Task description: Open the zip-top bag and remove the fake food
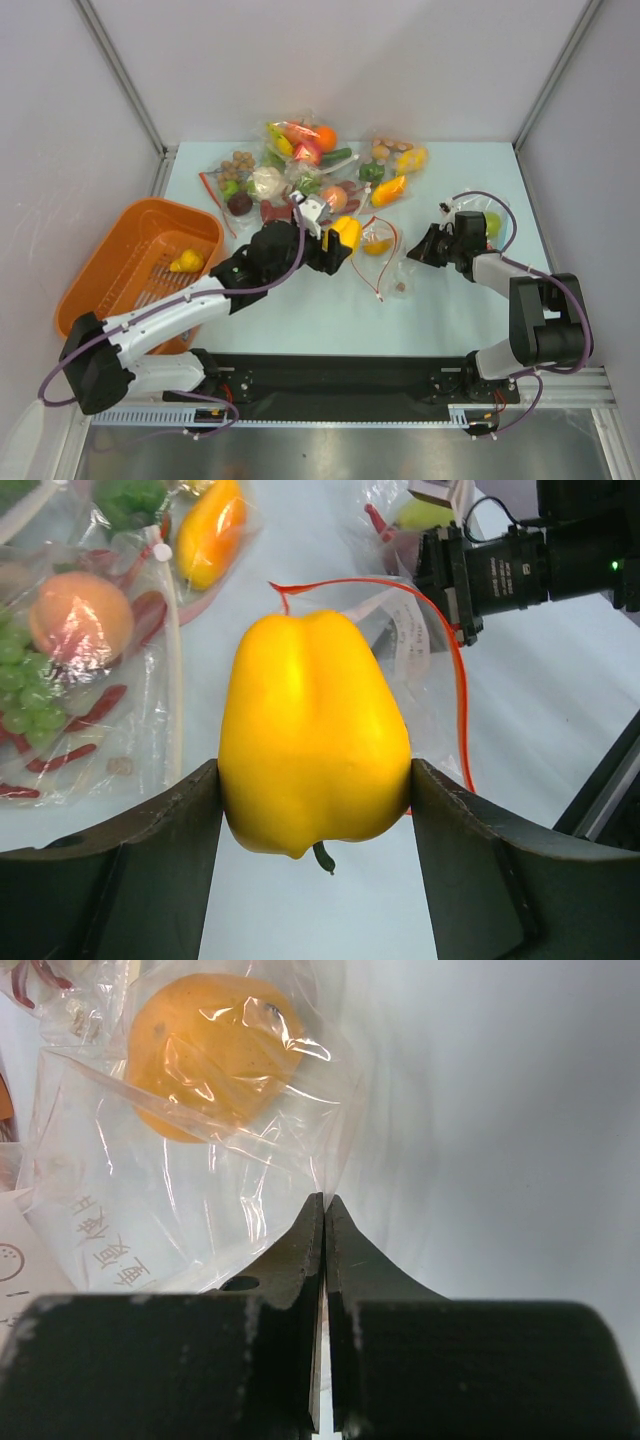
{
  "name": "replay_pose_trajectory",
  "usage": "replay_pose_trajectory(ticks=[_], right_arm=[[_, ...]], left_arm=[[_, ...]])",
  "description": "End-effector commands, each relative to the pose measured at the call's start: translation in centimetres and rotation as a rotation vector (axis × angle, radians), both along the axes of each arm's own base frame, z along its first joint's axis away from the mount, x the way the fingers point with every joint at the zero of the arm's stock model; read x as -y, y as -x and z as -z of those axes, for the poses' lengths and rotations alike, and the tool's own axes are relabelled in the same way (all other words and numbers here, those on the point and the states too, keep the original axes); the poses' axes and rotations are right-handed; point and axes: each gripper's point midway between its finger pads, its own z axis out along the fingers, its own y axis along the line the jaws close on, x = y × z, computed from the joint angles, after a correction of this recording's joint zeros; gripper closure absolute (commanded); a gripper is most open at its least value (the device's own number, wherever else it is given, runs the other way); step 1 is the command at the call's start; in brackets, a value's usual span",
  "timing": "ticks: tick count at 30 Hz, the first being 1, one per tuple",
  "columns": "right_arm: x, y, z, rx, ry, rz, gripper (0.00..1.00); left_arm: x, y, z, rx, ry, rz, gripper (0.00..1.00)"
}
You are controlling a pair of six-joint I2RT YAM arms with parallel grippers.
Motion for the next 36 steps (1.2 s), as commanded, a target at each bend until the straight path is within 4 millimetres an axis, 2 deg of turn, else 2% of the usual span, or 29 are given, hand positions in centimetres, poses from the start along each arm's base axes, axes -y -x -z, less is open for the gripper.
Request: replay_pose_trajectory(ticks=[1,3,5,10,17,18,20,21,23,30,32,33,36], right_arm=[[0.1,-0.4,-1.1,0.049,-0.001,-0.008,1.0],[0.0,-0.3,-0.9,0.044,-0.005,-0.01,1.0],[0.1,-0.3,-0.9,0.045,-0.007,-0.011,1.0],[0.0,-0.2,-0.9,0.043,-0.012,-0.015,1.0],[-0.1,-0.2,-0.8,0.04,-0.018,-0.018,1.0],[-0.2,-0.2,-0.8,0.041,-0.021,-0.019,1.0],[-0.1,-0.2,-0.9,0.041,-0.021,-0.018,1.0],[0.0,-0.2,-0.8,0.039,-0.021,-0.016,1.0],[0.0,-0.3,-0.8,0.041,-0.02,-0.017,1.0],[0.0,-0.4,-1.0,0.046,-0.023,-0.02,1.0],[0.0,-0.3,-1.0,0.045,-0.025,-0.02,1.0],[0.0,-0.4,-1.1,0.047,-0.024,-0.017,1.0],[0.0,-0.5,-1.1,0.052,-0.03,-0.016,1.0]], left_arm=[[-1.5,-0.1,-2.4,0.026,0.097,-0.001,1.0],[-3.0,-1.0,-2.1,0.026,0.097,-0.047,1.0],[-4.0,-1.1,-2.6,0.025,0.126,-0.051,1.0],[-8.3,-2.9,-2.7,0.033,0.136,-0.177,1.0],[-13.7,-4.8,-4.6,0.063,0.218,-0.317,1.0],[-15.4,-5.5,-5.1,0.073,0.229,-0.372,1.0],[-17.2,-5.9,-5.2,0.054,0.239,-0.433,1.0],[-19.1,-6.3,-5.5,0.061,0.249,-0.492,1.0],[-20.7,-6.3,-5.2,0.042,0.257,-0.548,1.0],[-29.3,-5.6,-4.7,0.047,0.232,-0.869,1.0],[-31.2,-5.1,-4.3,0.032,0.225,-0.933,0.99],[-32.9,-4.9,-4.1,0.029,0.221,-0.99,1.0],[-35.5,-3.9,-2.7,-0.017,0.184,-1.111,1.0]])
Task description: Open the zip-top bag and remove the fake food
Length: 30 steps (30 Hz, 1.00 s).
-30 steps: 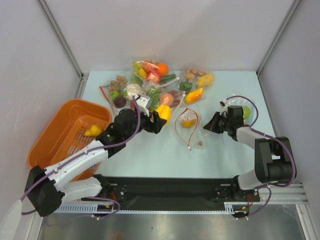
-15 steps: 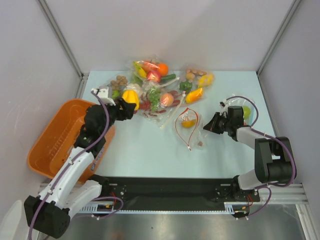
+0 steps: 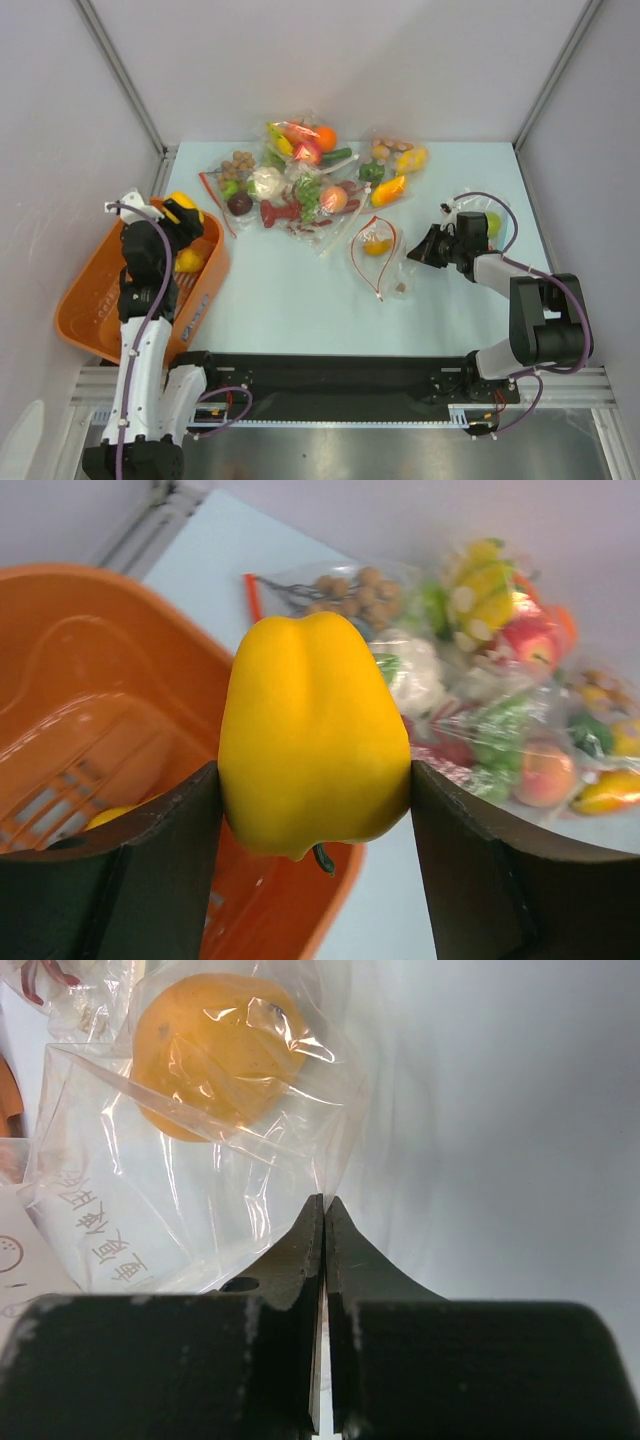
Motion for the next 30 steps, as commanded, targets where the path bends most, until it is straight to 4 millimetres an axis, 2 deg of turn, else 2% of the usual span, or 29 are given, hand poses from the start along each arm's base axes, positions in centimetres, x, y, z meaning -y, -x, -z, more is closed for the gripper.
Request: replay_pose_trajectory(ticks=[1,7,8,9,11,12,14,15,16,22,30], right_arm=[[-0.1,-0.7,-1.0,0.057,-0.012,-0.014,1.0],[-0.3,-0.7,-1.1,0.056,-0.026,-0.02,1.0],[-0.3,-0.7,-1.1,0.057,-0.026,-0.022,1.0],[-0.3,-0.7,-1.1,0.057,-0.027,-0.024,1.0],[-0.4,-0.7,-1.3,0.06,-0.027,-0.026,1.0],[-0.3,-0.7,-1.3,0.06,-0.027,-0.023,1.0],[-0.3,-0.6,-1.3,0.06,-0.027,-0.023,1.0],[-0.3,-0.6,-1.4,0.063,-0.026,-0.024,1.0],[-0.3,-0.6,-1.3,0.06,-0.026,-0.025,1.0],[-0.2,-0.5,-1.5,0.063,-0.026,-0.022,1.0],[-0.4,-0.5,-1.7,0.066,-0.03,-0.028,1.0]], left_arm=[[-2.9,1.5,1.7,-0.082,0.013,-0.14,1.0],[-4.0,2.2,2.1,-0.106,0.001,-0.203,1.0],[-4.0,2.2,2.1,-0.107,-0.002,-0.204,0.96],[-3.9,2.2,1.9,-0.097,-0.004,-0.196,0.7],[-3.9,2.2,1.8,-0.091,-0.005,-0.194,0.32],[-3.9,2.3,1.8,-0.09,-0.01,-0.193,0.23],[-4.0,2.4,1.9,-0.094,-0.013,-0.196,0.16],[-4.0,2.4,1.9,-0.094,-0.015,-0.196,0.05],[-3.9,2.3,1.9,-0.096,-0.016,-0.188,0.0],[-4.0,2.6,1.7,-0.087,-0.029,-0.193,0.0],[-3.7,3.6,-0.8,0.009,-0.079,-0.182,0.11]])
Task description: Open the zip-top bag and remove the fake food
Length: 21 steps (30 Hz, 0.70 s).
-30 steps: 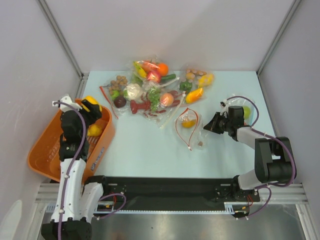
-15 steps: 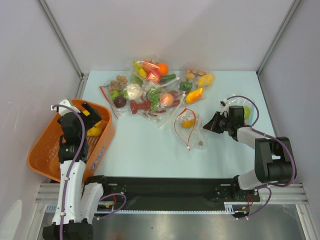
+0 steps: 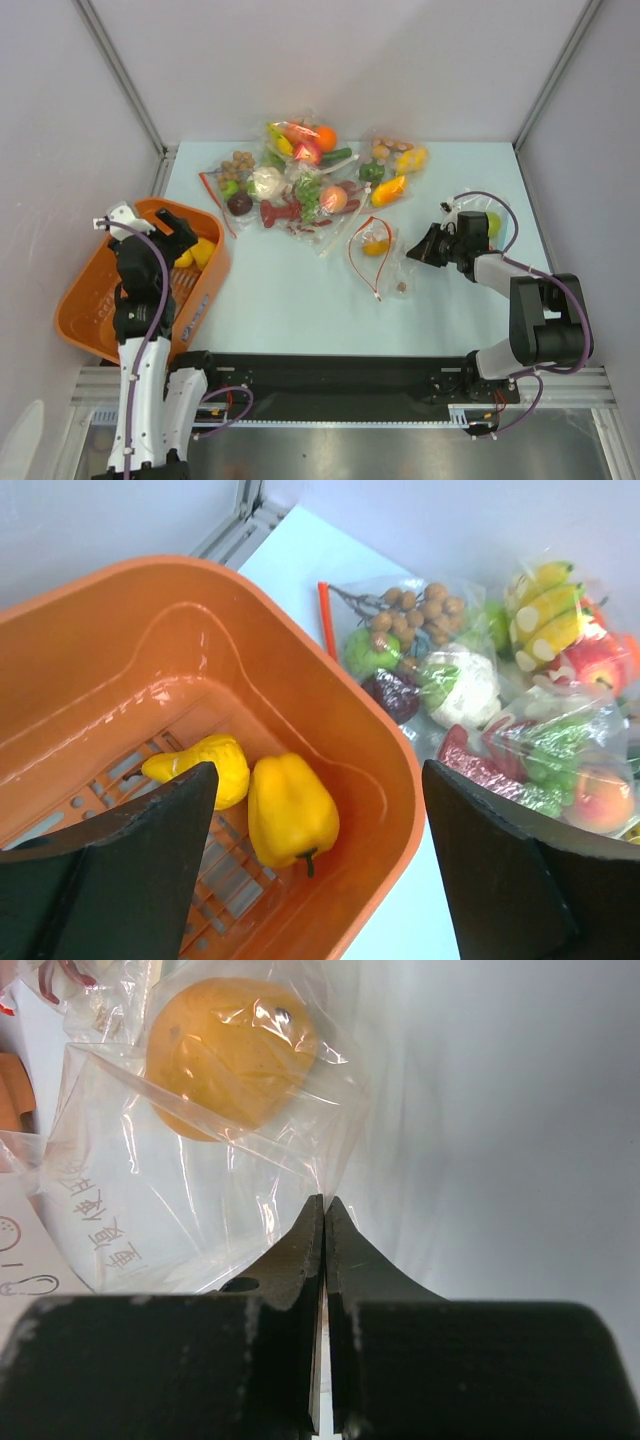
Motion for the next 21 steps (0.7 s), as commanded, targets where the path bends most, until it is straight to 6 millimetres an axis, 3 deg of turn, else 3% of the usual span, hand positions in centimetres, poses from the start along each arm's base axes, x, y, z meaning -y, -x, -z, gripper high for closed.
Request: replay_pose_trajectory(ticks=[1,4,5,6,7,8,9,10,11,13,14,16,17,21], right_arm=[[-0.2,-0.3,-1.3,0.052,-0.012,-0.014,1.0],[-0.3,-0.3,-1.6,0.058,-0.01,-0.019,1.0],[-0.3,-0.2,-1.6,0.054,-0.012,-0.015,1.0],[-0.3,-0.2,-1.6,0.054,-0.011,-0.016,1.0],[-0.3,-0.2,-1.7,0.055,-0.011,-0.018,1.0],[-0.4,-0.2,-1.7,0.057,-0.009,-0.021,1.0],[-0.4,-0.2,-1.7,0.054,-0.01,-0.021,1.0],[-0.3,-0.2,-1.7,0.055,-0.007,-0.021,1.0],[-0.4,-0.1,-1.7,0.053,-0.007,-0.022,1.0],[-0.4,0.0,-1.5,0.048,-0.005,-0.024,1.0],[-0.4,0.0,-1.6,0.049,-0.006,-0.022,1.0],[-0.4,0.1,-1.6,0.05,-0.001,-0.022,1.0],[-0.3,0.0,-1.6,0.051,0.001,-0.02,1.0],[-0.4,0.2,-1.7,0.052,-0.001,-0.026,1.0]], left_arm=[[0.2,0.0,-1.6,0.055,-0.043,0.01,0.12],[1.8,-0.7,-1.7,0.05,-0.057,0.052,0.16],[4.1,-1.0,-1.7,0.046,-0.063,0.12,0.17],[4.9,-1.1,-2.2,0.049,-0.085,0.138,0.17],[4.8,-1.3,-2.0,0.029,-0.12,0.09,0.17],[7.6,-1.4,-2.1,0.028,-0.149,0.174,0.16],[8.6,-1.5,-3.0,0.049,-0.161,0.189,0.16],[9.5,-2.0,-2.5,0.024,-0.188,0.189,0.16],[12.1,-1.9,-3.2,0.044,-0.205,0.263,0.16],[14.2,-2.1,-3.4,0.042,-0.241,0.287,0.15],[17.1,-2.0,-2.6,0.021,-0.275,0.361,0.14],[20.0,-2.3,-3.5,0.042,-0.306,0.429,0.13],[22.8,-2.4,-3.4,0.038,-0.319,0.493,0.13],[29.9,-2.1,-3.8,0.07,-0.289,0.698,0.13]])
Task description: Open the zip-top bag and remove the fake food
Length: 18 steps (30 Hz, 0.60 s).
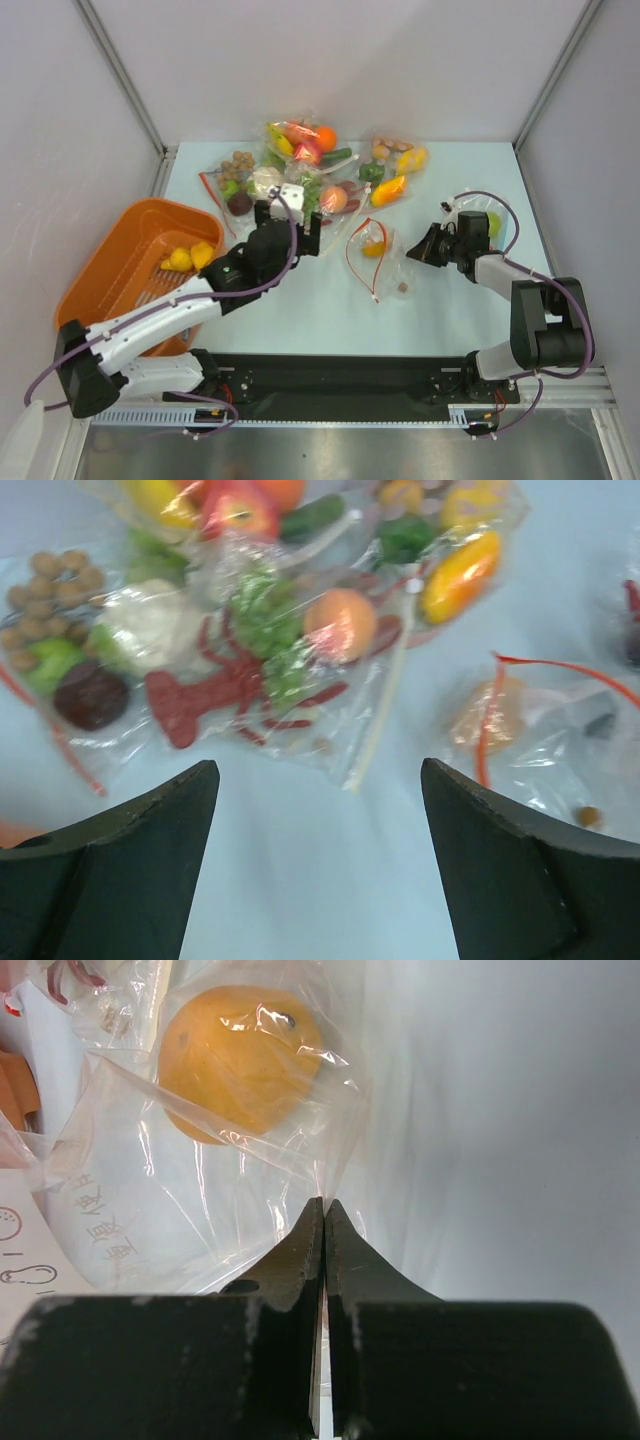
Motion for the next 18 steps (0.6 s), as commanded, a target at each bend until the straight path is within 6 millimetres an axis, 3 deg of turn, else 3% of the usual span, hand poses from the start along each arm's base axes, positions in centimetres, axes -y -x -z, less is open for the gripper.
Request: replay_pose_trajectory(ticks=[1,2,5,7,9,18], right_arm=[[-0.3,0.0,-1.1,0.047,-0.001,-0.022,1.0],[-0.3,0.0,-1.1,0.045,-0.003,-0.022,1.0],[-0.4,0.2,-1.1,0.047,-0.003,-0.026,1.0],[-0.4,0.2,-1.3,0.052,-0.005,-0.027,1.0],[-0.4,0.2,-1.4,0.056,-0.004,-0.03,1.0],[-0.5,0.3,-1.2,0.053,-0.013,-0.032,1.0]], left_arm=[[5.1,0.0,-4.1,0.082,0.091,0.131,0.12],[6.8,0.4,-5.1,0.084,0.133,0.197,0.12],[9.9,0.6,-4.5,0.047,0.17,0.292,0.13],[11.3,0.6,-3.3,0.013,0.162,0.323,0.16],[12.4,0.7,-3.4,0.001,0.173,0.361,0.19],[14.3,0.8,0.1,-0.096,0.142,0.397,0.46]])
